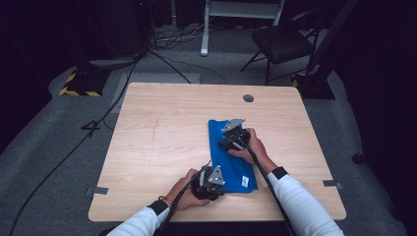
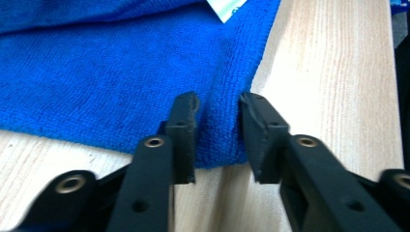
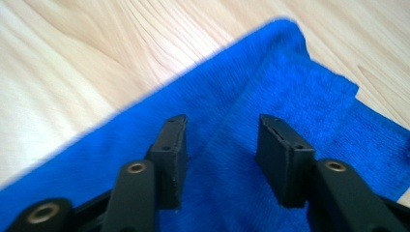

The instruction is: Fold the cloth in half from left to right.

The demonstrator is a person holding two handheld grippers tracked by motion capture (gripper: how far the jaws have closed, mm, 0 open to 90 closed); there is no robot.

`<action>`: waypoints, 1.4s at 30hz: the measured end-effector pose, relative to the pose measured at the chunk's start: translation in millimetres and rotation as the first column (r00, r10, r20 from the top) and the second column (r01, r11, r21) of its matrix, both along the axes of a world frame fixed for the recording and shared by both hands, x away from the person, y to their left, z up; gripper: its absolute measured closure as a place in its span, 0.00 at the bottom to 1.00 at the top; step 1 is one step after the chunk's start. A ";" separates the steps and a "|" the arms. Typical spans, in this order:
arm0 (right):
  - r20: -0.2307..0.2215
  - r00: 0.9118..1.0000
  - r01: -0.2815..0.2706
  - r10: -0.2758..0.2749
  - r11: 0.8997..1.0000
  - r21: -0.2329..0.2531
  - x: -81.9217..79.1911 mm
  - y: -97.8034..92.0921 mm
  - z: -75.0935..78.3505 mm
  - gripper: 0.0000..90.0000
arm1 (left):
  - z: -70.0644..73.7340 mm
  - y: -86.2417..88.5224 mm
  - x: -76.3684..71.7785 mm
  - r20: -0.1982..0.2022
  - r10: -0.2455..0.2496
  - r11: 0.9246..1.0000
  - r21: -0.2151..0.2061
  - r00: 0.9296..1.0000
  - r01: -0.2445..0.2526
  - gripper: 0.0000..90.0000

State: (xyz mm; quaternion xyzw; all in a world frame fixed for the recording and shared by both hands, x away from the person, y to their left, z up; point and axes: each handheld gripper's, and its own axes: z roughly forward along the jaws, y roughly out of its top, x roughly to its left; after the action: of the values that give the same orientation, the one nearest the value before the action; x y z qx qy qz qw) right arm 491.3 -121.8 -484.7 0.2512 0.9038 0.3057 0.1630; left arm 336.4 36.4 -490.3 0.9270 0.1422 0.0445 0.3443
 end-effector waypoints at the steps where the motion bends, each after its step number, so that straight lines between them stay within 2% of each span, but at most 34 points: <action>1: -0.007 1.000 0.008 -0.008 1.000 0.014 2.0 -0.6 -0.1 0.68 | 0.2 0.6 1.1 -0.001 0.008 1.000 0.000 1.000 -0.008 0.82; 2: -0.007 1.000 0.008 -0.008 1.000 0.014 2.0 -0.6 -0.1 0.68 | 0.2 0.6 1.1 -0.001 0.008 1.000 0.000 1.000 -0.008 0.83; 5: -0.003 1.000 0.022 -0.022 1.000 -0.002 4.4 -3.9 1.0 0.85 | 0.4 -0.2 0.5 0.012 0.011 1.000 0.008 1.000 -0.011 0.85; 7: 0.010 0.999 0.038 -0.038 0.999 -0.025 5.7 -11.3 3.5 0.96 | 0.5 -0.3 0.4 0.007 0.017 1.000 0.008 1.000 -0.017 0.85; 11: 0.024 0.997 0.077 -0.076 0.997 -0.020 8.5 -23.0 6.2 0.97 | 1.0 -0.9 0.1 0.007 0.017 1.000 0.014 1.000 -0.017 0.85; 12: 0.032 0.993 0.111 -0.111 0.994 0.009 9.3 -34.5 10.1 0.97 | 1.2 -1.3 -0.7 0.011 0.020 1.000 0.020 1.000 -0.020 0.85; 13: 0.032 0.993 0.111 -0.111 0.994 0.009 9.3 -34.5 10.1 0.97 | 1.2 -1.3 -0.7 0.011 0.020 1.000 0.020 1.000 -0.020 0.84; 15: 0.040 0.988 0.150 -0.151 0.988 0.027 10.2 -49.0 12.8 0.96 | 1.3 -1.7 -1.2 0.016 0.020 1.000 0.021 1.000 -0.021 0.84; 16: 0.039 0.985 0.169 -0.170 0.985 0.030 11.1 -56.8 12.9 0.95 | 1.4 -1.9 -1.3 0.016 0.022 0.999 0.022 1.000 -0.023 0.84; 17: 0.044 0.974 0.220 -0.221 0.975 0.023 14.7 -72.9 11.5 0.88 | 1.3 -2.3 -1.3 0.017 0.022 1.000 0.021 1.000 -0.022 0.84; 18: 0.044 0.974 0.220 -0.221 0.975 0.023 14.7 -72.9 11.5 0.88 | 1.5 -2.6 -1.5 0.018 0.022 0.999 0.024 1.000 -0.022 0.84; 19: 0.044 0.957 0.285 -0.287 0.957 0.045 18.4 -87.9 10.1 0.77 | 1.6 -2.7 -1.6 0.019 0.020 0.999 0.026 1.000 -0.020 0.83; 20: 0.044 0.957 0.285 -0.287 0.957 0.045 18.4 -87.9 10.1 0.77 | 1.5 -2.9 -1.9 0.021 0.020 0.999 0.027 1.000 -0.021 0.83; 21: 0.040 0.949 0.311 -0.313 0.949 0.046 19.6 -93.7 9.5 0.72 | 1.7 -3.2 -2.3 0.021 0.019 0.999 0.030 1.000 -0.020 0.83; 22: 0.037 0.940 0.337 -0.338 0.941 0.038 20.2 -103.6 9.5 0.62 | 1.6 -3.7 -3.1 0.022 0.018 0.999 0.030 1.000 -0.019 0.79; 23: 0.027 0.940 0.339 -0.340 0.940 0.043 19.2 -108.3 9.8 0.57 | 2.0 -4.4 -5.0 0.024 0.014 0.999 0.036 1.000 -0.015 0.77; 24: 0.027 0.940 0.339 -0.340 0.940 0.043 19.2 -108.3 9.8 0.57 | 2.0 -4.4 -5.0 0.024 0.014 0.999 0.036 1.000 -0.015 0.76; 25: 0.022 0.943 0.331 -0.332 0.942 0.048 16.6 -112.5 10.5 0.53 | 2.3 -4.5 -5.9 0.024 0.010 0.999 0.039 1.000 -0.011 0.76; 26: 0.018 0.950 0.311 -0.312 0.949 0.059 12.9 -116.7 11.2 0.50 | 2.7 -4.2 -7.1 0.023 0.008 0.999 0.041 1.000 -0.009 0.75; 27: -0.013 0.964 0.265 -0.264 0.960 0.092 1.1 -124.1 12.4 0.45 | 3.1 -3.6 -8.0 0.013 0.005 0.999 0.037 1.000 -0.006 0.70; 28: -0.013 0.964 0.265 -0.264 0.960 0.092 1.1 -124.1 12.4 0.45 | 3.5 -2.9 -8.3 0.007 0.000 0.999 0.033 1.000 -0.001 0.70; 29: -0.022 0.972 0.234 -0.233 0.967 0.103 -6.0 -126.9 12.8 0.42 | 3.8 -2.1 -9.7 0.001 0.010 1.000 0.030 1.000 -0.010 0.65; 30: -0.035 0.980 0.197 -0.194 0.974 0.112 -14.1 -129.0 13.2 0.41 | 4.5 -1.0 -10.4 0.004 0.007 1.000 0.028 1.000 -0.007 0.62; 31: -0.051 0.992 0.125 -0.119 0.984 0.127 -31.6 -132.5 14.3 0.40 | 6.9 1.4 -12.3 0.007 0.020 1.000 0.013 1.000 -0.020 0.56; 33: -0.064 0.997 0.049 -0.039 0.986 0.157 -51.8 -134.9 15.1 0.38 | 8.3 3.3 -12.8 0.010 0.034 0.999 0.003 0.999 -0.034 0.49; 34: -0.064 0.997 0.049 -0.039 0.986 0.157 -51.8 -134.9 15.1 0.38 | 9.6 6.0 -13.6 0.008 0.046 0.999 -0.001 0.999 -0.046 0.49; 35: -0.049 0.998 -0.024 0.032 0.987 0.161 -72.2 -135.4 16.3 0.38 | 10.2 8.5 -13.9 0.013 0.053 0.999 -0.011 0.998 -0.053 0.45; 36: -0.049 0.998 -0.024 0.032 0.987 0.161 -72.2 -135.4 16.3 0.38 | 10.3 11.2 -13.8 0.012 0.063 0.998 -0.016 0.998 -0.063 0.45; 37: -0.045 0.994 -0.086 0.096 0.979 0.184 -89.6 -136.3 15.6 0.39 | 8.8 14.7 -13.0 0.011 0.111 0.994 -0.015 0.994 -0.111 0.35; 38: -0.045 0.994 -0.086 0.096 0.979 0.184 -89.6 -136.3 15.6 0.39 | 8.8 14.7 -13.0 0.011 0.111 0.994 -0.015 0.994 -0.111 0.30; 40: -0.060 0.986 -0.139 0.153 0.971 0.194 -104.7 -136.2 12.4 0.39 | 7.3 16.3 -10.8 0.008 0.128 0.992 -0.020 0.992 -0.128 0.28; 41: -0.075 0.975 -0.189 0.207 0.962 0.196 -117.8 -136.7 8.4 0.40 | 6.8 15.3 -9.9 0.002 0.121 0.992 -0.034 0.993 -0.120 0.25; 42: -0.084 0.970 -0.208 0.229 0.957 0.200 -123.7 -137.4 6.6 0.41 | 6.2 14.1 -9.8 0.006 0.116 0.993 -0.030 0.993 -0.116 0.22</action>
State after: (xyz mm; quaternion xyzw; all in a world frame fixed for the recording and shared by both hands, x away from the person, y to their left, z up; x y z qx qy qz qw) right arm 367.6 -259.2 -478.1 0.1800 0.9002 0.3926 0.0552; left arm 326.5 50.5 -484.1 0.9119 0.1950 0.0660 0.3551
